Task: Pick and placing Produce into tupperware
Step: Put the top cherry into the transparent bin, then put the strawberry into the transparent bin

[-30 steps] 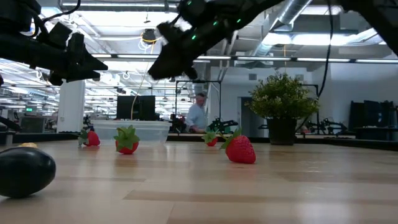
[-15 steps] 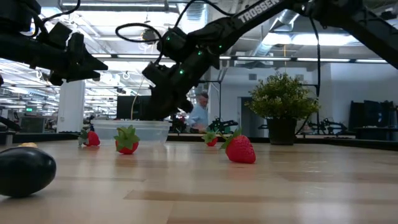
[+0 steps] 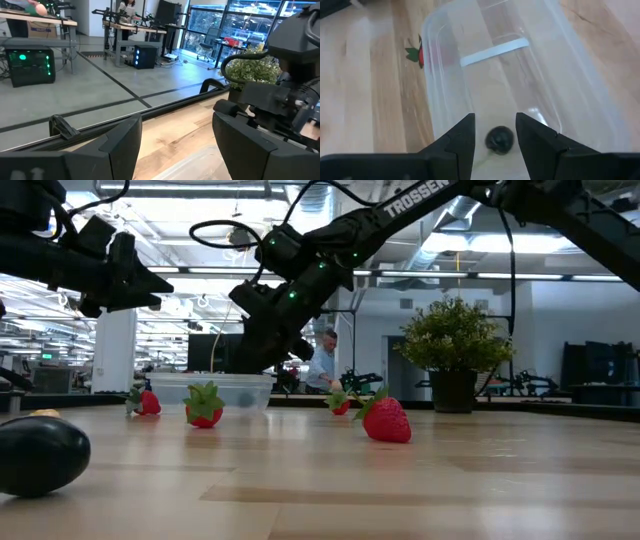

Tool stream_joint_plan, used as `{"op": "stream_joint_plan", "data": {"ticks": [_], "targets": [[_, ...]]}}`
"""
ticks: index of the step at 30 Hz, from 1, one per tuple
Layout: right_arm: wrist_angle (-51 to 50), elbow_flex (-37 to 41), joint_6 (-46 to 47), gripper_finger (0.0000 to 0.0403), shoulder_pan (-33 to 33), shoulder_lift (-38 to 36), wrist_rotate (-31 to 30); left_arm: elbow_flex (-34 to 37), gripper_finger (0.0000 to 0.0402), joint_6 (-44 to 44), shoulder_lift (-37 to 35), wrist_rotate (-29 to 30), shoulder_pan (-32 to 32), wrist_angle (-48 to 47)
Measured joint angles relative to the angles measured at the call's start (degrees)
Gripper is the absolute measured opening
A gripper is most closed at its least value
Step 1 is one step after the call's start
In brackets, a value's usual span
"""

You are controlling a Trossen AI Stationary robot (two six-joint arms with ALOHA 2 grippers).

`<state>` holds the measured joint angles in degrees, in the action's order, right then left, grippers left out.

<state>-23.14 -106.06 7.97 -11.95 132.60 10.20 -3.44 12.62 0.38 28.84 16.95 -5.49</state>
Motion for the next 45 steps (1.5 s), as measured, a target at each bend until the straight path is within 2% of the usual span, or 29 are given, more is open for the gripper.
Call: {"op": "stream_joint_plan", "data": {"ticks": [7,15,23,32,37,45], "targets": [[0.02,0.00,1.03,0.0163,0.08,0.00,0.05,0.00,0.0236,0.00,0.00,0.00,0.00,0.01],[-0.01,-0.31,0.94,0.0192,-0.62,-0.85,0.45,0.00,0.0236,0.00,0.00,-0.02,0.00,-0.01],[-23.04,-14.11,-13.34,0.0219,-1.07,-0.89,0.28,0.00,0.0236,0.00,0.00,-0.02,0.00,0.00],[-47.39,-27.98,-19.03,0.0215,-4.71,-0.83,-1.42,0.00,0.0236,0.02,0.00,0.00,0.02,0.00],[-56.40,-27.95,-21.59,0.0215,-7.77,-1.73,-1.01,0.00,0.0236,0.02,0.00,0.00,0.02,-0.01],[-57.19,-24.32,-26.19,0.0209,-9.99,-4.71,-0.90,0.00,0.0236,-0.36,-0.02,0.00,0.02,0.01]]}}
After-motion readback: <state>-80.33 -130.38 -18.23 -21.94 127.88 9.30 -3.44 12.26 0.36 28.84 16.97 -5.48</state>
